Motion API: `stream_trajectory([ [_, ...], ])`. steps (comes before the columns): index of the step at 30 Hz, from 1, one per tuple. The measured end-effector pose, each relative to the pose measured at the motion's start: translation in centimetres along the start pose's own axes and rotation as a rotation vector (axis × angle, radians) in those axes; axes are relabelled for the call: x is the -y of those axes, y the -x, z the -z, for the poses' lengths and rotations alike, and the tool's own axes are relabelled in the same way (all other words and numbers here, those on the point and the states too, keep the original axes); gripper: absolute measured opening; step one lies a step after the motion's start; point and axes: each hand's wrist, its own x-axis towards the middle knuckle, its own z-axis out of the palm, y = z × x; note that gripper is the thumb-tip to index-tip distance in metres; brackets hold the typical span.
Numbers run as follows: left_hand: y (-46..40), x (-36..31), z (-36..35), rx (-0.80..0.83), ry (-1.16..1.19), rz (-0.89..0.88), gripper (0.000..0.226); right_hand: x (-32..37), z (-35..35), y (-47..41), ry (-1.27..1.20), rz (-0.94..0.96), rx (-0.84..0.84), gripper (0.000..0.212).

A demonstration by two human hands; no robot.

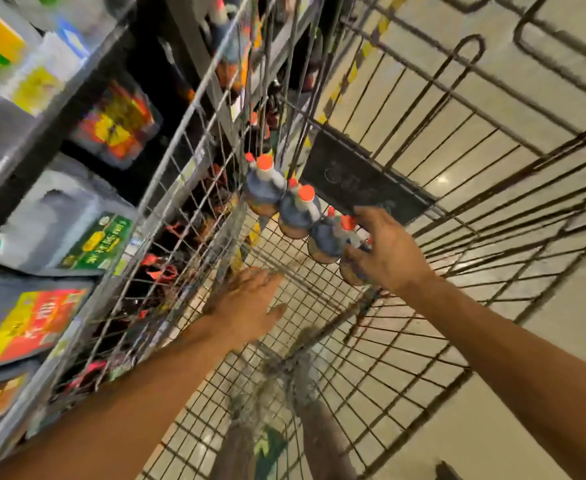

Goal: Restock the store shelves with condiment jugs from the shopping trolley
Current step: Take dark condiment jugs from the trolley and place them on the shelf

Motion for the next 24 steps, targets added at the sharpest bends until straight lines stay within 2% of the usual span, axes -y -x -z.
stream_trajectory([
  [4, -1.0, 1.3, -0.7, 0.007, 0.010, -0.008, 0.066, 0.1, -2.6, -3.1, 0.027, -0.104, 0.003, 0.037],
  [8, -1.1, 2.0, -0.9, -0.026, 0.033, -0.031, 0.068, -0.4, -5.1, -3.7, 0.222, -0.122, -0.020, 0.034],
  [13, -0.7, 2.5, -2.3, -0.011, 0.143, -0.059, 0.070, -1.0, -5.8, -3.9, 0.221, -0.088, -0.063, 0.035],
  [16, -0.1, 2.7, -2.3, -0.050, 0.239, -0.091, 0.069, -0.1, -5.1, -3.6, 0.280, -0.014, 0.035, 0.029],
  [19, 1.0, 2.7, -1.3, -0.032, 0.323, -0.070, 0.073, 1.0, -3.4, -3.2, 0.287, 0.061, 0.139, 0.012],
  [21, 1.7, 2.7, 0.2, 0.013, 0.447, -0.005, 0.082, 2.3, -1.3, -3.0, 0.188, 0.089, 0.204, 0.021],
  [23, 2.3, 2.5, 2.0, 0.061, 0.620, 0.030, 0.095, 3.6, 0.7, -3.1, 0.142, 0.188, 0.297, 0.009],
  [24, 2.5, 2.4, 3.0, 0.087, 0.712, 0.038, 0.104, 4.5, 1.7, -3.1, 0.114, 0.245, 0.345, 0.012],
])
